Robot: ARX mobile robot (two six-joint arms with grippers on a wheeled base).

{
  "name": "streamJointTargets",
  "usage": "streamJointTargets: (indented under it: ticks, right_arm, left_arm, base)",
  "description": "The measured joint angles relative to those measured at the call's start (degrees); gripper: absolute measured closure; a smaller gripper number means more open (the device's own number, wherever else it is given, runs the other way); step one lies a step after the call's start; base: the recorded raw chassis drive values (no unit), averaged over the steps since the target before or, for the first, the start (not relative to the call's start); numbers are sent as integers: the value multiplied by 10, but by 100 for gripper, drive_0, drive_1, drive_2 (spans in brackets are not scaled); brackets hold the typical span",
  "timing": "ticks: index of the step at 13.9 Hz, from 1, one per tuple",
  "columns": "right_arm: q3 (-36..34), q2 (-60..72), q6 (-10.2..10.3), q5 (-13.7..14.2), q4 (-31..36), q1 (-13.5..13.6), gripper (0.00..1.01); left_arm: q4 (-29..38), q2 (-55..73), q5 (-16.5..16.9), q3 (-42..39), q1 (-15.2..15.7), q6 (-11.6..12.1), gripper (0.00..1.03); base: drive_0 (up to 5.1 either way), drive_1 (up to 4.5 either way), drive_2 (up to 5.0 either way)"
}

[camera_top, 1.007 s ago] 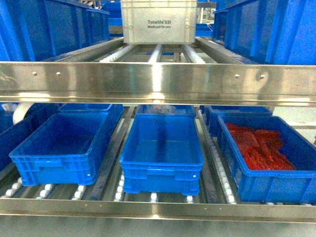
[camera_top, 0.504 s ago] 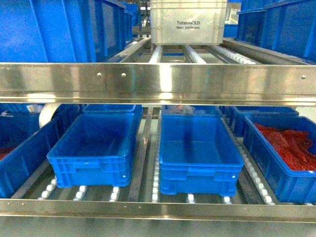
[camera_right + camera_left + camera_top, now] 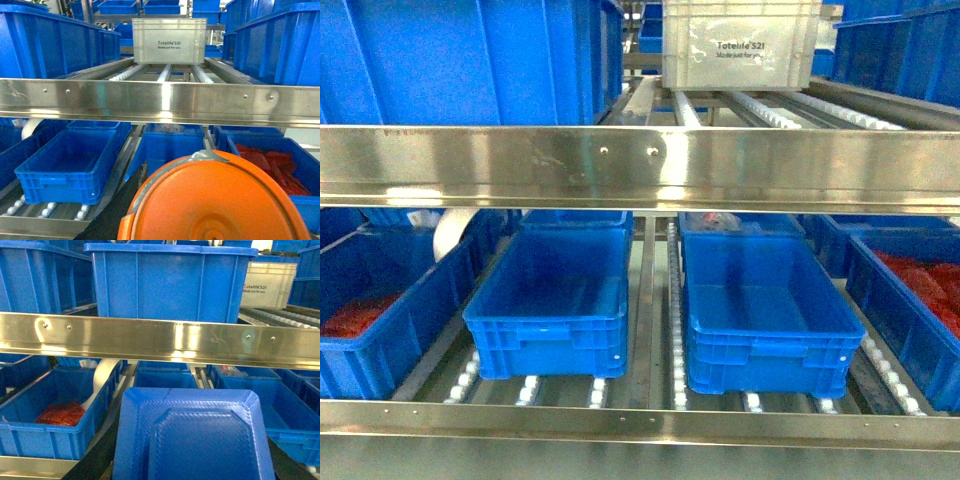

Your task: Sort blue parts and orange caps into right shelf containers

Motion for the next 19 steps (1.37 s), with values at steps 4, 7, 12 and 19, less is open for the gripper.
streamJointTargets:
  ticks: [4,7,12,19]
  right_arm:
    - [0,0,0,0,1,0,59]
    - [0,0,0,0,1,0,59]
    - [0,0,0,2,1,0,59]
    - [0,0,0,2,0,0,59]
  left_arm:
    - [-1,0,3,0,0,0,61]
    - [-1,0,3,0,0,0,62]
    - [1,0,3,0,0,0,61]
    - [-1,0,4,0,0,0,62]
  base:
    - [0,0,0]
    - [0,0,0]
    - [0,0,0]
    - [0,0,0]
